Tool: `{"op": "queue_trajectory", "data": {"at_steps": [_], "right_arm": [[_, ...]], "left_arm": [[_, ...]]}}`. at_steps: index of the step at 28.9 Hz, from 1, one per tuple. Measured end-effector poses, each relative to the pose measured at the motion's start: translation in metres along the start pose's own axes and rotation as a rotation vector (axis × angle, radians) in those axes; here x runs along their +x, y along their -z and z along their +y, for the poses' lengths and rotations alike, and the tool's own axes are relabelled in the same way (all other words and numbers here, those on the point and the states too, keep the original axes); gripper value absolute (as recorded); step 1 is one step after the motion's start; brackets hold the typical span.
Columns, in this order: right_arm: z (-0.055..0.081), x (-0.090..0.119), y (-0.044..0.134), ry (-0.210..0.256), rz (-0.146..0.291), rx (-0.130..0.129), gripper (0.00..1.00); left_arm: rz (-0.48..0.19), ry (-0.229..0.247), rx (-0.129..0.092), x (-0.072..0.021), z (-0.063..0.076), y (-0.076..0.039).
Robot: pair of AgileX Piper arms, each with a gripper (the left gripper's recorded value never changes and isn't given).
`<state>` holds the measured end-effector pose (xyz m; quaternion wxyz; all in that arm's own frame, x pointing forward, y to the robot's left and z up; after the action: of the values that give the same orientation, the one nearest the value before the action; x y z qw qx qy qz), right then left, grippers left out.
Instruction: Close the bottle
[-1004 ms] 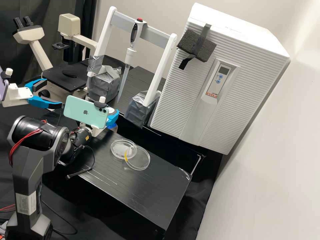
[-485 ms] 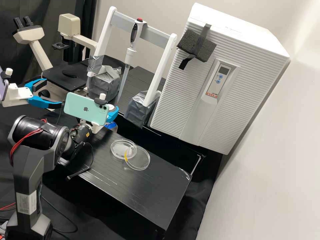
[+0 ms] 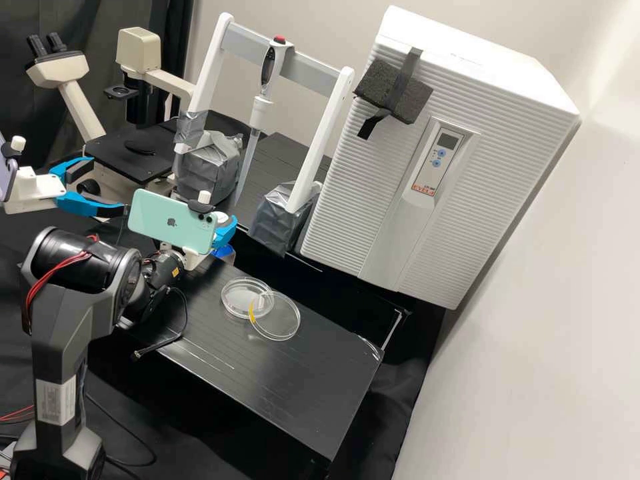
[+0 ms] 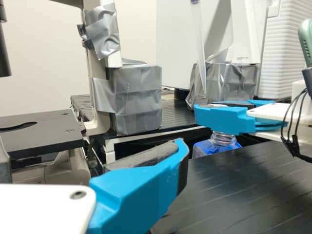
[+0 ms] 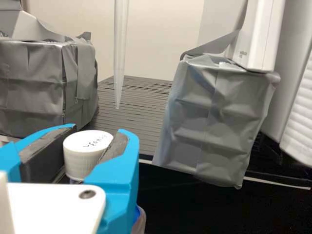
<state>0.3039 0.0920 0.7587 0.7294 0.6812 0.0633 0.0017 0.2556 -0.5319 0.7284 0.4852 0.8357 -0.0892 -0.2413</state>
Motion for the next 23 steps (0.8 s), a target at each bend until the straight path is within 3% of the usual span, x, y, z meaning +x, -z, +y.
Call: {"op": "queue_trajectory", "data": {"at_steps": [23], "right_arm": [[0.0031, -0.0014, -0.0061, -0.014, -0.010, -0.007, 0.00]], "left_arm": [[0.000, -0.001, -0.005, 0.0001, -0.0004, -0.0015]]}}
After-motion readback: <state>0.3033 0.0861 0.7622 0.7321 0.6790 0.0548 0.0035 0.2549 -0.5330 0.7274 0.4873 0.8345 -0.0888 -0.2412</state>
